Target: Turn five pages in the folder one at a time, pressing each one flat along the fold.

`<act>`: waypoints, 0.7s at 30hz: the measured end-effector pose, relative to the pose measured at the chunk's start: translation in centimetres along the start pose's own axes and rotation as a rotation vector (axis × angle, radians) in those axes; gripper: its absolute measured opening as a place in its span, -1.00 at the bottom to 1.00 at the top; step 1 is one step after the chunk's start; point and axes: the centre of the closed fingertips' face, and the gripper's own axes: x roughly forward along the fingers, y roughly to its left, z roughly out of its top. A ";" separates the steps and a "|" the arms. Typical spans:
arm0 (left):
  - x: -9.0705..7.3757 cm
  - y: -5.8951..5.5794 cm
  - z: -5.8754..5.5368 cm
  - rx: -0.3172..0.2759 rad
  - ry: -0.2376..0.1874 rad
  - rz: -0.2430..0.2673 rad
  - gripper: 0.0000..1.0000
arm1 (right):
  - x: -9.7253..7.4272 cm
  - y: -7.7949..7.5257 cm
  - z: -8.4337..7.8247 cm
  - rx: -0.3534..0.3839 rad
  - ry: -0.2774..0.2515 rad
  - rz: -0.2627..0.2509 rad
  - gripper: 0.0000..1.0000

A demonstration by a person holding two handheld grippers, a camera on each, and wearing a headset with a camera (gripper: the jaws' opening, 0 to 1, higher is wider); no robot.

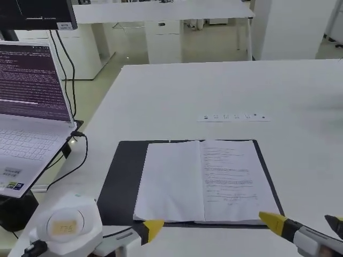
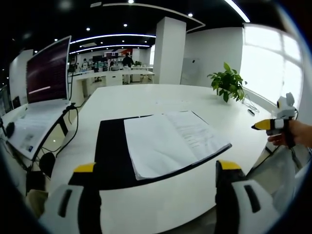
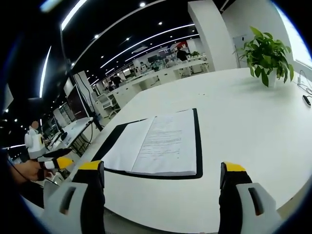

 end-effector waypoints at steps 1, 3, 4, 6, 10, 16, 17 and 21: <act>0.0 -0.1 0.0 0.000 0.000 -0.002 0.98 | 0.0 0.0 0.0 0.000 -0.002 0.000 0.97; 0.3 -0.1 -0.1 0.004 0.003 -0.003 0.98 | 0.0 -0.1 -0.1 0.008 -0.002 -0.004 0.97; 0.5 -0.2 -0.1 0.004 0.004 -0.006 0.98 | 0.0 -0.2 -0.2 0.010 -0.001 -0.004 0.97; 0.9 -0.3 -0.2 0.004 0.008 -0.011 0.98 | 0.1 -0.3 -0.2 0.010 -0.001 -0.007 0.96; 2.1 -0.6 -0.3 0.016 0.018 -0.023 0.98 | 0.1 -0.3 -0.4 0.017 0.001 -0.011 0.95; 4.6 -2.0 -0.3 0.057 0.038 -0.060 0.98 | 0.1 -0.5 -0.4 0.024 -0.006 -0.019 0.94; 5.0 -2.3 -0.3 0.065 0.043 -0.067 0.98 | 0.1 -0.5 -0.4 0.026 -0.007 -0.021 0.94; 6.7 -3.5 0.0 0.091 0.050 -0.097 0.98 | 0.0 -0.7 -0.4 0.030 -0.011 -0.031 0.94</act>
